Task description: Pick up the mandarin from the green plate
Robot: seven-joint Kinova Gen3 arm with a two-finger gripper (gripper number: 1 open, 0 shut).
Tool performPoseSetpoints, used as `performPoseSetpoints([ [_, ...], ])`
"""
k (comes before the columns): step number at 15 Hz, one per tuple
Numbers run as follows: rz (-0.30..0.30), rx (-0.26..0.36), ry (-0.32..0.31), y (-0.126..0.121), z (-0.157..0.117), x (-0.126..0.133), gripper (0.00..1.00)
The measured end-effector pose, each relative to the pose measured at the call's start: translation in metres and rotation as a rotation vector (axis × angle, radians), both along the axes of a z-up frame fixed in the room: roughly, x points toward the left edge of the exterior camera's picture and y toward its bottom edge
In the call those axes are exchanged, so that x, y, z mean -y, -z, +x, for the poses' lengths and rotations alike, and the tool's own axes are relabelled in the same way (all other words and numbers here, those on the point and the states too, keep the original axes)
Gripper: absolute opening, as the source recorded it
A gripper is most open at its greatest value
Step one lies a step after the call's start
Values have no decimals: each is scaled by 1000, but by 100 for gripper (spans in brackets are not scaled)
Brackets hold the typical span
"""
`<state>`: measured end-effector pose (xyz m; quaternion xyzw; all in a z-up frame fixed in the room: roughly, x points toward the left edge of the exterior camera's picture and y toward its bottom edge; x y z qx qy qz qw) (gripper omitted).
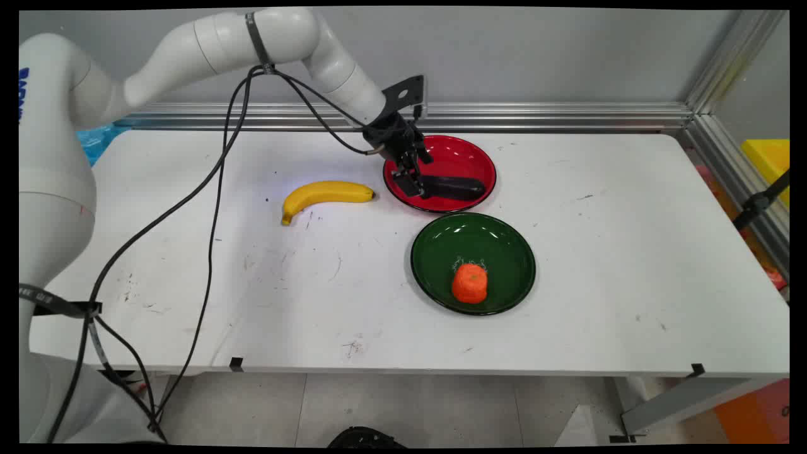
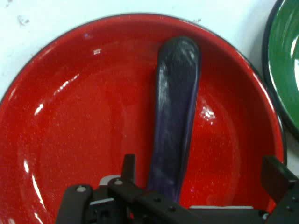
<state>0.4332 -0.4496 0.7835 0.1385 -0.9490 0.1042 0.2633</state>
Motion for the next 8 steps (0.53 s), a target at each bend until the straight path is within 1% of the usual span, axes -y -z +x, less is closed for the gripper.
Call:
performPoseSetpoints([
  [4,13,-9,-9,-18,-11,-9,100],
  [8,65,6,-11,-40,-18,-36,100],
])
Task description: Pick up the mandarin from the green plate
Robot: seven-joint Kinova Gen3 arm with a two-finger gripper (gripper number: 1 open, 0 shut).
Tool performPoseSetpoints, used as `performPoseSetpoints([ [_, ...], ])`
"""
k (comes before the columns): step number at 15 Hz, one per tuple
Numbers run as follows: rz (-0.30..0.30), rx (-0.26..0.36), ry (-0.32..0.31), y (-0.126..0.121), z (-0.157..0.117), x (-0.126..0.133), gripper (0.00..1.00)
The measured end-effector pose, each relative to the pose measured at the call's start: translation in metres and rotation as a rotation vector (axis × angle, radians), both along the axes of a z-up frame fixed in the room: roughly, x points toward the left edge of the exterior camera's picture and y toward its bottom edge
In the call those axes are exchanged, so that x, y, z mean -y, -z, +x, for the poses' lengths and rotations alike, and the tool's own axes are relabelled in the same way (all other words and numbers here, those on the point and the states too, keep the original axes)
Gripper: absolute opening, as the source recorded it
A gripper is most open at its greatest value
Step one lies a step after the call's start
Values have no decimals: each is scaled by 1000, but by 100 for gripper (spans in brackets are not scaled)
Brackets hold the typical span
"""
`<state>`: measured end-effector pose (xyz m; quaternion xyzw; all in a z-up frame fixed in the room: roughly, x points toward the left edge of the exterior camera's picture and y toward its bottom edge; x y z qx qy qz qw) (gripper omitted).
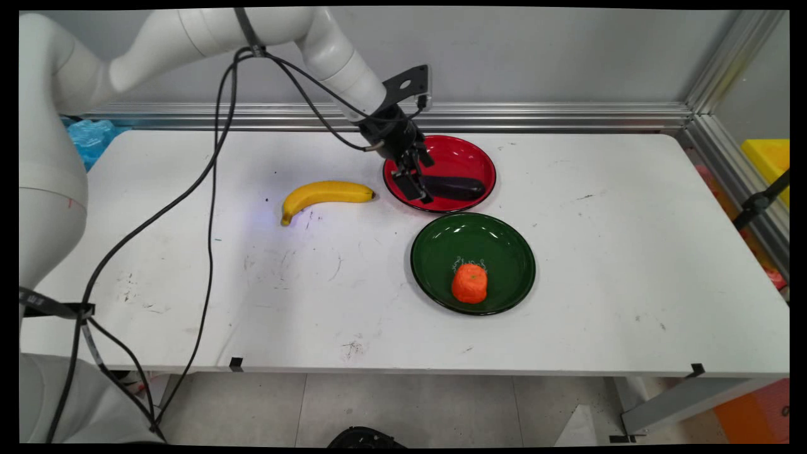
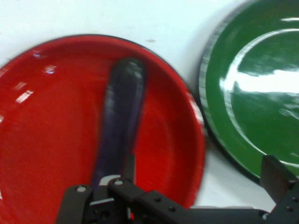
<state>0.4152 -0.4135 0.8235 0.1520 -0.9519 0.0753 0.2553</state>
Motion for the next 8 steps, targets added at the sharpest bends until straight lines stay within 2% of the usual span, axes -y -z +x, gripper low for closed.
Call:
performPoseSetpoints([
  [8,65,99,47,-28,11,-67,100],
])
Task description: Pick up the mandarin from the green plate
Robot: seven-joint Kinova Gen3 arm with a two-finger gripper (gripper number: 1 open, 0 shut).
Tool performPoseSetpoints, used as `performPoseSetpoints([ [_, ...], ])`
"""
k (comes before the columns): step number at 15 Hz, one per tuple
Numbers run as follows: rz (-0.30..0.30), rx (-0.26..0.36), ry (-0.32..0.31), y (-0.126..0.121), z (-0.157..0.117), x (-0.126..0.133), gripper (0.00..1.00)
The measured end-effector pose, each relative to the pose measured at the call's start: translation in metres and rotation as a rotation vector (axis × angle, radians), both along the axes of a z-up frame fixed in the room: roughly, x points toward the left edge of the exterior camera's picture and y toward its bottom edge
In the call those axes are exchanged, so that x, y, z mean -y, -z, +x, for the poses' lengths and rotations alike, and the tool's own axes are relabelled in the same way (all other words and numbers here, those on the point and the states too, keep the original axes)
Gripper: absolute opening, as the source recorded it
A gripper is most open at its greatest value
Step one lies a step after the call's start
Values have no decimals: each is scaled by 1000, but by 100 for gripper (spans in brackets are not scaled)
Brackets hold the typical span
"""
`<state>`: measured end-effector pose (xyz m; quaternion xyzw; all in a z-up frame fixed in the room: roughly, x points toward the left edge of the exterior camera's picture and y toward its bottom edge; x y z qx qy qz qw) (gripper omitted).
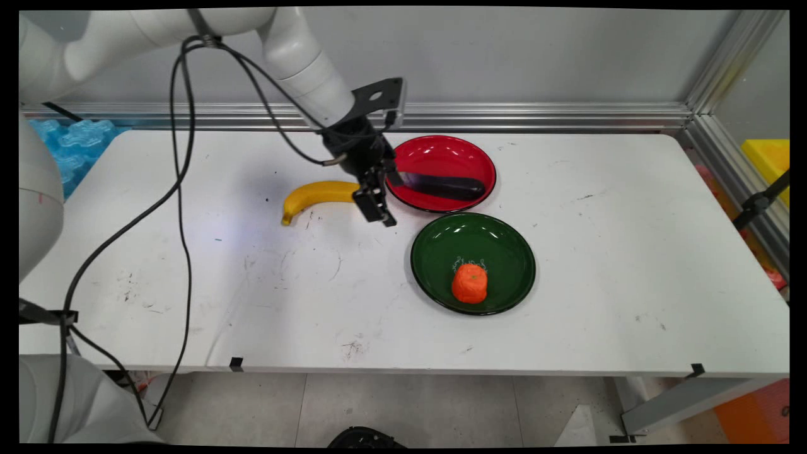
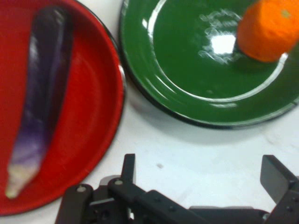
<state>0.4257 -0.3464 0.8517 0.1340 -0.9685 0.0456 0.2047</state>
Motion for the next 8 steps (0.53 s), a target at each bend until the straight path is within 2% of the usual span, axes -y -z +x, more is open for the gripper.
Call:
performPoseSetpoints([
  [4,36,17,-15,-5,0,-27,100],
  [8,65,2,-30,-5,-14,-45,100],
])
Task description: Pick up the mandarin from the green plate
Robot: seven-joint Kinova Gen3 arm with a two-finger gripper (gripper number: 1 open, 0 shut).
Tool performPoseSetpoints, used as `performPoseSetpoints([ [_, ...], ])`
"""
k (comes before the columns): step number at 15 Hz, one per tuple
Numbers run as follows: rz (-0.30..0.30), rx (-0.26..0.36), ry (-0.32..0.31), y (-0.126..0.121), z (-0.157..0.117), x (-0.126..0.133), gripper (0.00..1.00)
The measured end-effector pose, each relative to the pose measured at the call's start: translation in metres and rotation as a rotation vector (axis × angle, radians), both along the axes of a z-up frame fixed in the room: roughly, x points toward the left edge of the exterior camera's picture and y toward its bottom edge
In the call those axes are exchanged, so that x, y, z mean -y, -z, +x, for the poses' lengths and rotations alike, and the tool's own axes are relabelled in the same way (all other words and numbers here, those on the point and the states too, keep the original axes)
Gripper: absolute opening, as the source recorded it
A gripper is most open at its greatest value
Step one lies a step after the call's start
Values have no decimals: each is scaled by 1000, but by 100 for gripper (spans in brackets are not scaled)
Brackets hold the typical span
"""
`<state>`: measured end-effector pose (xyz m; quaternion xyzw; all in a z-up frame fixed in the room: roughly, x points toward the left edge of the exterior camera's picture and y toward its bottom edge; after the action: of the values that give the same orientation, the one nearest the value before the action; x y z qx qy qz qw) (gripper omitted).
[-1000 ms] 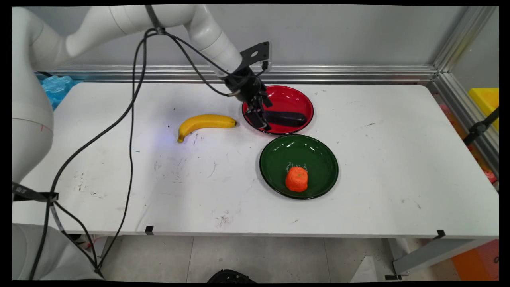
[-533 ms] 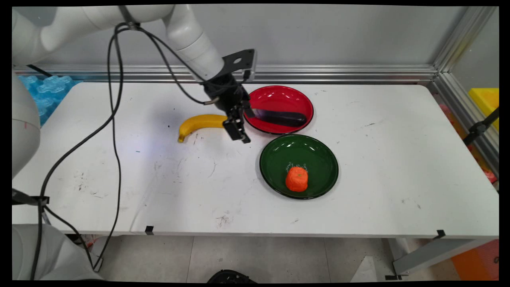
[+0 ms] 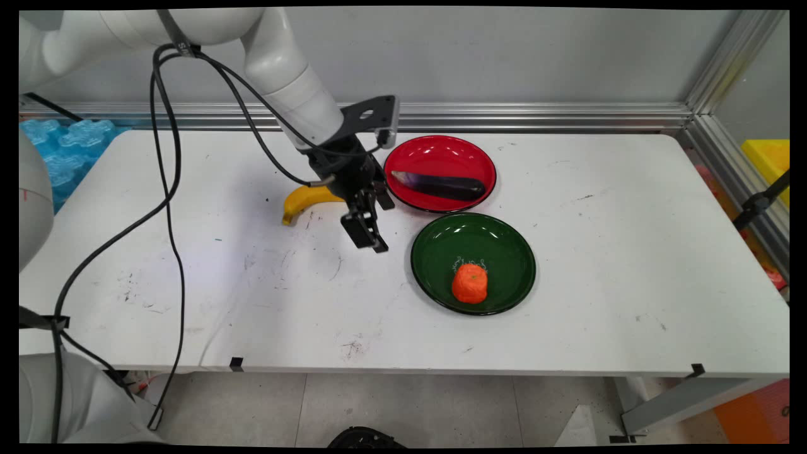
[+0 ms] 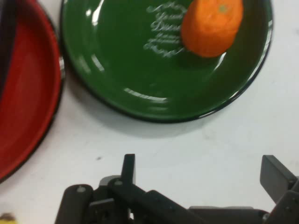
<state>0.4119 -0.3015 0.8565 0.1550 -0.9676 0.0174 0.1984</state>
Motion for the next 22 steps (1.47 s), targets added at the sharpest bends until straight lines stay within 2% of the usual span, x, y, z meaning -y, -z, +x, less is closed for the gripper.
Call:
performPoseSetpoints([
  [5,14,-41,-14,6,-27,-8,100],
  [11,-4,-106,-18,22,-66,-5,100],
  [22,-63,-164,20,62,-101,2,100],
])
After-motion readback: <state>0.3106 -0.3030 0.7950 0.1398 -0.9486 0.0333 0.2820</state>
